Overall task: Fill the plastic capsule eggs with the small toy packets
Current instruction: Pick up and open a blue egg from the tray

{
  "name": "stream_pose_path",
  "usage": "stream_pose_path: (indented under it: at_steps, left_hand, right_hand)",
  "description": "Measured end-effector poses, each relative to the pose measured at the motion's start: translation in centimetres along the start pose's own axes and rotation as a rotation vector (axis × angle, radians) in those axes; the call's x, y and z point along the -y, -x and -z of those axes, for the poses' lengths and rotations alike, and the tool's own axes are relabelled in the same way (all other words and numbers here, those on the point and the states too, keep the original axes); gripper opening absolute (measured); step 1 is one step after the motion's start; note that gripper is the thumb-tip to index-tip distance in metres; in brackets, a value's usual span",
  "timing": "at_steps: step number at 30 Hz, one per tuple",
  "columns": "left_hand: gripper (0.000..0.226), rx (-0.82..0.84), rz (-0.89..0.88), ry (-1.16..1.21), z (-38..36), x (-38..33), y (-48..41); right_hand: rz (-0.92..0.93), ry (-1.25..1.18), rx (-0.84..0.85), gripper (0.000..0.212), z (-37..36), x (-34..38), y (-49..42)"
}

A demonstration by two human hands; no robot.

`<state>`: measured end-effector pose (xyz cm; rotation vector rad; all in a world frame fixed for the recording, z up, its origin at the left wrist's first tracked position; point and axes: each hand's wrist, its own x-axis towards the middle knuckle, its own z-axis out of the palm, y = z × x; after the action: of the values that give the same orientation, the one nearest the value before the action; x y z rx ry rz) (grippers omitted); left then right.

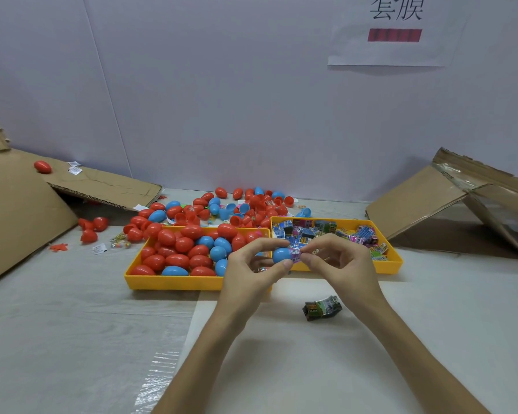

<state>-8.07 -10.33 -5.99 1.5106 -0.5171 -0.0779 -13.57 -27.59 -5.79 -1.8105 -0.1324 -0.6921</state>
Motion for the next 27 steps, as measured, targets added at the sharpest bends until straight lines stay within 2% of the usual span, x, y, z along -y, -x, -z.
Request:
stream_pose_path:
  at_steps: [15, 24, 27]
  left_hand:
    - [0.028, -0.020, -0.002, -0.036, -0.10, 0.22, -0.03]
    - [0.028, 0.000, -0.037, -0.032, -0.10, 0.13, 0.03]
    - [0.028, 0.002, -0.044, -0.032, -0.08, 0.10, 0.02]
  right_hand:
    - [0.049, -0.034, 0.003, 0.009, 0.01, -0.12, 0.03]
    - [0.017, -0.015, 0.012, 0.007, 0.10, 0.01, 0.00]
    - [0.021, 0.012, 0.027, 0.013, 0.15, 0.03, -0.07]
